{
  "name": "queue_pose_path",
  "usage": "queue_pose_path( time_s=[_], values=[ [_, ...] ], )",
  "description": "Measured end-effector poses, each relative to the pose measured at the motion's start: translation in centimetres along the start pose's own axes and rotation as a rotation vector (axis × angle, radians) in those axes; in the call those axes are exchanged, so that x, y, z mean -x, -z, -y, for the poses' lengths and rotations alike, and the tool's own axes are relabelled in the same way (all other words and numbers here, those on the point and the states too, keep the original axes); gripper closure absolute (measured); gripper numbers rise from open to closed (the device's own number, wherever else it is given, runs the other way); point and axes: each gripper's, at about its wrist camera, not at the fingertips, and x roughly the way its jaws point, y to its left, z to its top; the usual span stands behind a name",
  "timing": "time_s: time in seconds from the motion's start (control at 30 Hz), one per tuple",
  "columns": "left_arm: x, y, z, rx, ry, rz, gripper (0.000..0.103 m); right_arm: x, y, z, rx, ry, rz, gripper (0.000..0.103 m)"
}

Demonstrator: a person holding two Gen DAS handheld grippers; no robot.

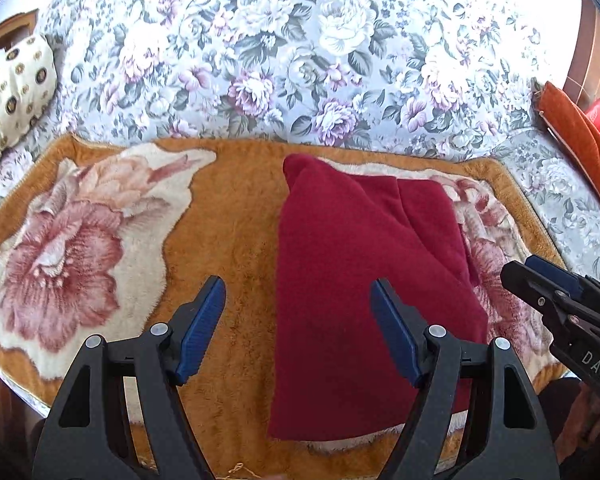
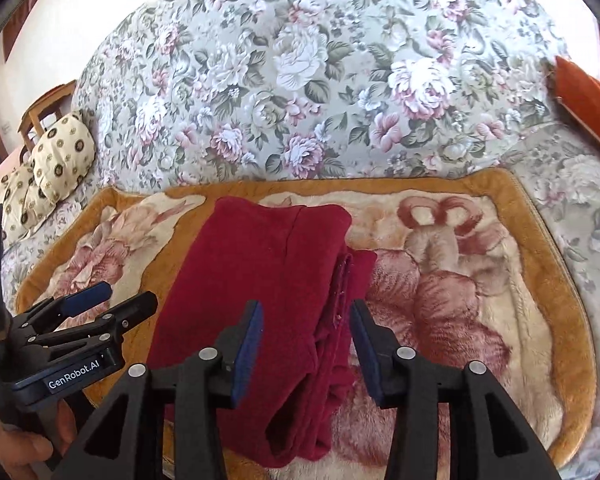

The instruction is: Fold small clothes

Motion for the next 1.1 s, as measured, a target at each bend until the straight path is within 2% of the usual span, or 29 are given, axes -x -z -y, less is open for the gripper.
queue_pose_path(
  time_s=[0.37,1.1],
  values=[
    [1.4,-0.1,0.5,-0.002,-0.012,0.04,0.028,1.3,0.5,-0.1,-0.018,0.011,0.015,0.057],
    [1.5,0.0,0.5,-0.005,-0.015,0.03,0.028,0.9,0.9,-0.1,-0.036,-0.011,-0.006,0.057]
  ],
)
